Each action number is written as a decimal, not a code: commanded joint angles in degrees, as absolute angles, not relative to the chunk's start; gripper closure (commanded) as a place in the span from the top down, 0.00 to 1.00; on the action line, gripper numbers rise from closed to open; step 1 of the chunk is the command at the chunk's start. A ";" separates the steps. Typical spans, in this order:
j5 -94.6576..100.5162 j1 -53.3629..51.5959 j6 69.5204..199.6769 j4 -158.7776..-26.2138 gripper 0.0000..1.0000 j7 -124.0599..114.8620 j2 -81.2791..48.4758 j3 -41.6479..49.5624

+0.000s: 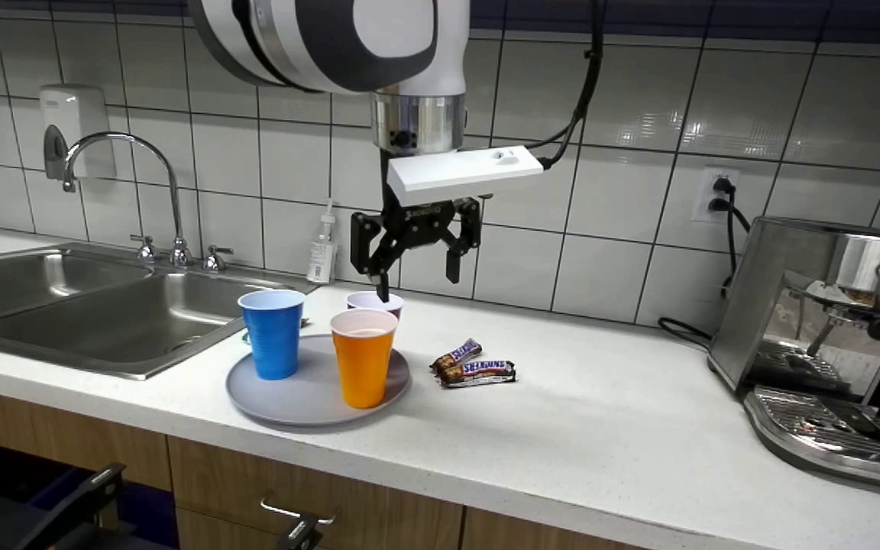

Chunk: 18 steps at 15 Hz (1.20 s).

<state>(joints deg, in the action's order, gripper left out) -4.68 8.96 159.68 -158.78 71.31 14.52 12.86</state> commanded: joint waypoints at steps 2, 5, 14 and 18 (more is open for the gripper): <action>3.03 12.23 152.25 -159.20 1.00 64.75 21.67 13.69; 5.25 13.45 148.36 -159.18 1.00 61.98 24.42 14.58; 7.66 14.01 147.71 -158.75 1.00 57.96 24.23 17.49; 7.63 13.79 147.73 -158.76 1.00 57.98 24.10 17.48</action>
